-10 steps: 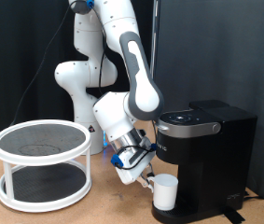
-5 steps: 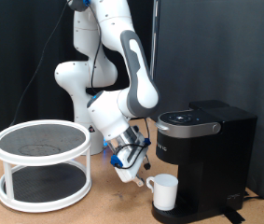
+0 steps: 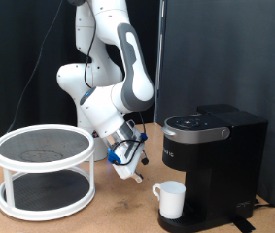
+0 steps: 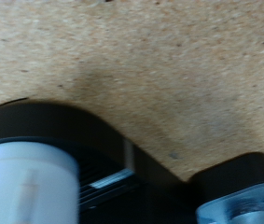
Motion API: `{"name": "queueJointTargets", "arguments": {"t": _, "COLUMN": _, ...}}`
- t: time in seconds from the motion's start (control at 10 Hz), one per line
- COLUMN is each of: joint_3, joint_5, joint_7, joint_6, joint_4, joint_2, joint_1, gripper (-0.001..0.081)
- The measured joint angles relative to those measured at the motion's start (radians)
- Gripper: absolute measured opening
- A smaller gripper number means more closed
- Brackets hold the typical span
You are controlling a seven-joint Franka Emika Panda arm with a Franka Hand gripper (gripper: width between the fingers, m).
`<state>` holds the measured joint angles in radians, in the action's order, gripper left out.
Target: Make a cup of coffee with the keurig machine
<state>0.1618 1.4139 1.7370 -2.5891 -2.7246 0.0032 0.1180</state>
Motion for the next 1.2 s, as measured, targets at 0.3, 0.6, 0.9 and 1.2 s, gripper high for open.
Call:
{"name": "queueJointTargets", "arguments": {"t": 0.3, "joint_3": 0.001, "joint_5": -0.039, "joint_7": 0.006, "joint_6": 0.107, "joint_4": -0.046, "joint_2": -0.077, "joint_1": 0.000, "gripper": 0.0734}}
{"name": "queueJointTargets", "arguments": {"t": 0.6, "joint_3": -0.006, "joint_5": 0.008, "joint_7": -0.020, "joint_6": 0.209, "joint_4": -0.076, "joint_2": -0.206, "joint_1": 0.000, "gripper": 0.0734}}
{"name": "queueJointTargets", "arguments": {"t": 0.9, "joint_3": -0.044, "joint_5": -0.110, "joint_7": 0.116, "joint_6": 0.406, "joint_4": -0.075, "joint_2": -0.318, "joint_1": 0.014, "gripper": 0.0734}}
{"name": "queueJointTargets", "arguments": {"t": 1.2, "joint_3": -0.053, "joint_5": -0.142, "joint_7": 0.128, "joint_6": 0.449, "joint_4": -0.080, "joint_2": -0.347, "joint_1": 0.017, "gripper": 0.0734}}
